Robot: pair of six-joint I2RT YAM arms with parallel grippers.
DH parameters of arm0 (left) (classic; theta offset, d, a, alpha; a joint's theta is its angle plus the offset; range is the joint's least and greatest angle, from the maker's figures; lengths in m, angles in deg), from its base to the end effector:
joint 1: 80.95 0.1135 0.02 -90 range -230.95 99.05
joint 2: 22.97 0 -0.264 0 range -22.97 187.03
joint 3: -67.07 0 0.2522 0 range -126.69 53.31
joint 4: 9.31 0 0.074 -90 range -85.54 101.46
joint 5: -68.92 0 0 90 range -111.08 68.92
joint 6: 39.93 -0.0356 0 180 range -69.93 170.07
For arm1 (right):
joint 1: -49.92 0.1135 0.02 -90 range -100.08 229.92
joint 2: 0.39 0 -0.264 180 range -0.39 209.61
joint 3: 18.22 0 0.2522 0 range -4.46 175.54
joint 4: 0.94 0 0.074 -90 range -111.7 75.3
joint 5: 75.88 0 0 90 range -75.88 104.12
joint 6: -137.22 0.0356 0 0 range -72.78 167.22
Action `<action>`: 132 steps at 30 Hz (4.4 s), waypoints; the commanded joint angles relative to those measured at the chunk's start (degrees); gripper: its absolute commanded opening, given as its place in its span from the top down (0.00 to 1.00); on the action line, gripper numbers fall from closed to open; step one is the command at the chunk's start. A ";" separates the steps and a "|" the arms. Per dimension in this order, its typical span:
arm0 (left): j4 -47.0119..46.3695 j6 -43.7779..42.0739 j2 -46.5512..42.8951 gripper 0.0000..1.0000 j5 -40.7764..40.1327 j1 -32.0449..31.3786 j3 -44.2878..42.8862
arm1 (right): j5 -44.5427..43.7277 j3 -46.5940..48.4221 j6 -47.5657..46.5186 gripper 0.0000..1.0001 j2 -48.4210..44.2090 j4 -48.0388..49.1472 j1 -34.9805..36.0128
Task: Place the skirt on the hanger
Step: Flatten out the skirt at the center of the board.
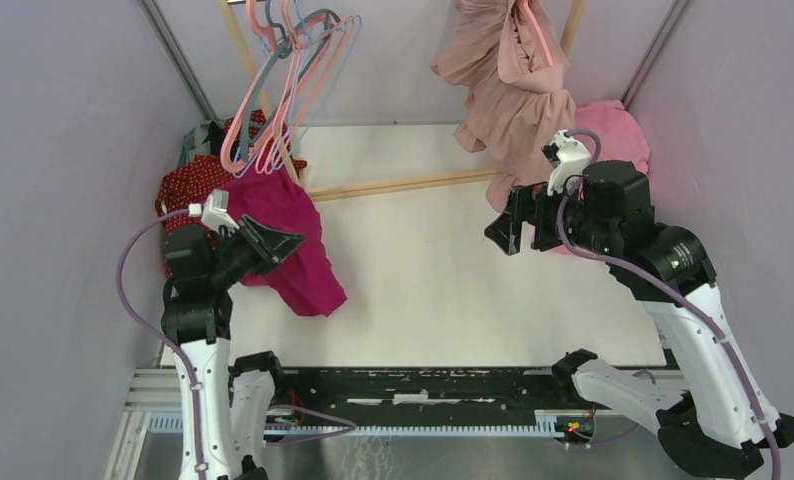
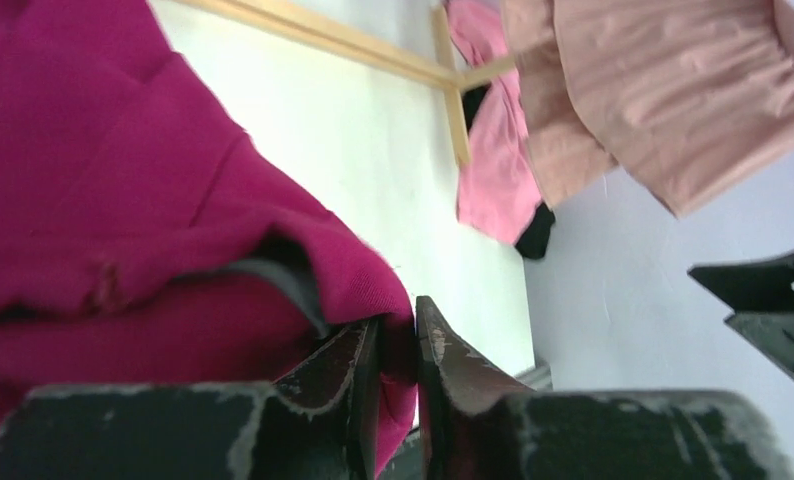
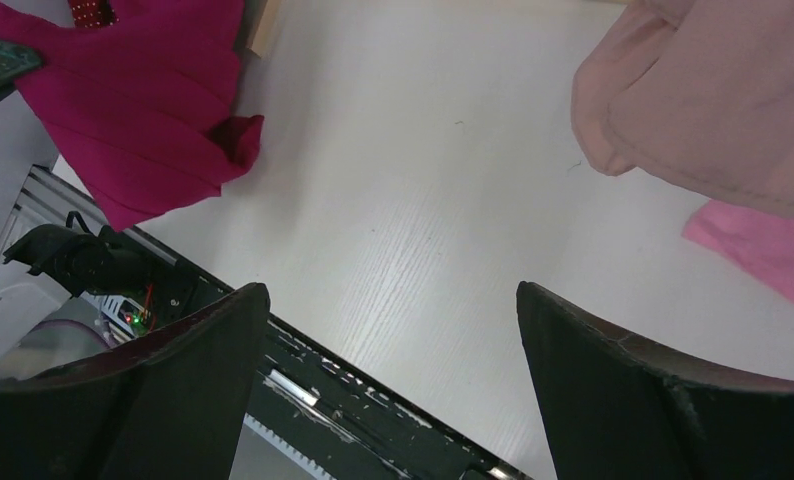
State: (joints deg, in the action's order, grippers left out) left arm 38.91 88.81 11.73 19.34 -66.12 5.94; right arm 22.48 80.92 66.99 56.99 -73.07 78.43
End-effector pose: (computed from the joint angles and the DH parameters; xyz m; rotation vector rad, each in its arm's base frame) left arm 0.1245 0.0091 0.3385 -0.4372 1.9262 -0.9590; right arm 0.1382 0.0809 0.4486 -0.2551 2.1492 0.6510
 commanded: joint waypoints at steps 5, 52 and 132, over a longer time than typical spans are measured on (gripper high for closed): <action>-7.23 -0.24 6.25 0.75 2.36 -15.45 1.18 | 0.86 -0.37 1.59 0.01 -2.11 0.01 0.36; 19.75 21.08 8.82 0.15 -68.86 -55.17 3.74 | -30.61 -29.92 7.66 0.13 20.50 33.36 47.34; 24.62 21.33 43.86 0.16 -83.46 -79.78 -6.39 | -8.70 -34.23 -0.14 0.99 14.64 33.93 12.33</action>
State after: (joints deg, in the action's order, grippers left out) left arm 63.70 108.72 56.86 -62.90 -143.76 1.17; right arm 12.84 46.72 67.67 73.34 -40.07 91.74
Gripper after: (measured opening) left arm 0.833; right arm 0.076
